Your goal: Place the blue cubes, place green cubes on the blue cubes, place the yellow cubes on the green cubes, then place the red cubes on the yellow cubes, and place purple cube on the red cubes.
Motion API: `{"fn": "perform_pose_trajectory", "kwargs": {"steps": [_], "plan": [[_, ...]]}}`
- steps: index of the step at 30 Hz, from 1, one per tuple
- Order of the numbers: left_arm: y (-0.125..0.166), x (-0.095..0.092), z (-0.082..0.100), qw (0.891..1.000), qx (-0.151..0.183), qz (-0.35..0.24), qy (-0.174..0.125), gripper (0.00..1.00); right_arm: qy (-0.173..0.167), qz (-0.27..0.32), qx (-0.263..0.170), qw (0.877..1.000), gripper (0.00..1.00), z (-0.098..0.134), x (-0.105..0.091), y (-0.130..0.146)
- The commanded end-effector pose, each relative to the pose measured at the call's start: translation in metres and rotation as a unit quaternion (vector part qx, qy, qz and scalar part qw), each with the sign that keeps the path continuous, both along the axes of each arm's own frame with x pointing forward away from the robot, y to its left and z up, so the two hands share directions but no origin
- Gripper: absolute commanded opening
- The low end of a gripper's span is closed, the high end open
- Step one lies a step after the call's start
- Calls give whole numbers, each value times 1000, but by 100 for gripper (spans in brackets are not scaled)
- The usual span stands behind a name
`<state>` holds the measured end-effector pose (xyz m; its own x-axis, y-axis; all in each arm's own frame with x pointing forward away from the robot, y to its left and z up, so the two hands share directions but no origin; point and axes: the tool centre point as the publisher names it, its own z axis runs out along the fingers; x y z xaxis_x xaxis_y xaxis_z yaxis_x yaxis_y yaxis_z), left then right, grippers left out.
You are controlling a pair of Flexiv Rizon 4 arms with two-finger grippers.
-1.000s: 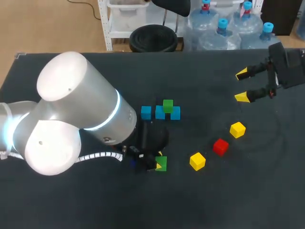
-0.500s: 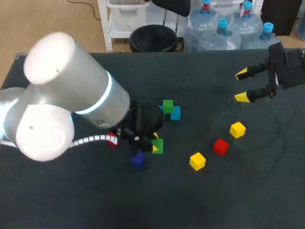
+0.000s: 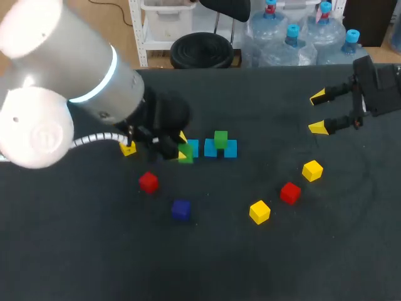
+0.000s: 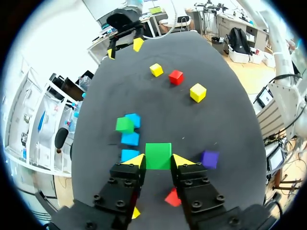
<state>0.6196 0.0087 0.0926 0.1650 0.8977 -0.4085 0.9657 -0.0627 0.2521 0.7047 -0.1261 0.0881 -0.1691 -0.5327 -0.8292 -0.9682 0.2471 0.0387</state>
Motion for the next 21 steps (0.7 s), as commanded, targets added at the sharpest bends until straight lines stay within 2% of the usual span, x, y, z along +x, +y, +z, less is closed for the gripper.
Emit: {"fn": "perform_pose_trajectory", "kwargs": {"steps": [1,11,21], "plan": [[4,20,-3,1000,-1,-10,10,0,-1,0,1,1000,100,-1,0,0],[4,52,-17,1000,-4,-14,22,0,-1,0,1,1000,100,-1,0,0],[-5,74,-26,999,-7,-20,25,0,-1,0,1,1000,100,-1,0,0]]}}
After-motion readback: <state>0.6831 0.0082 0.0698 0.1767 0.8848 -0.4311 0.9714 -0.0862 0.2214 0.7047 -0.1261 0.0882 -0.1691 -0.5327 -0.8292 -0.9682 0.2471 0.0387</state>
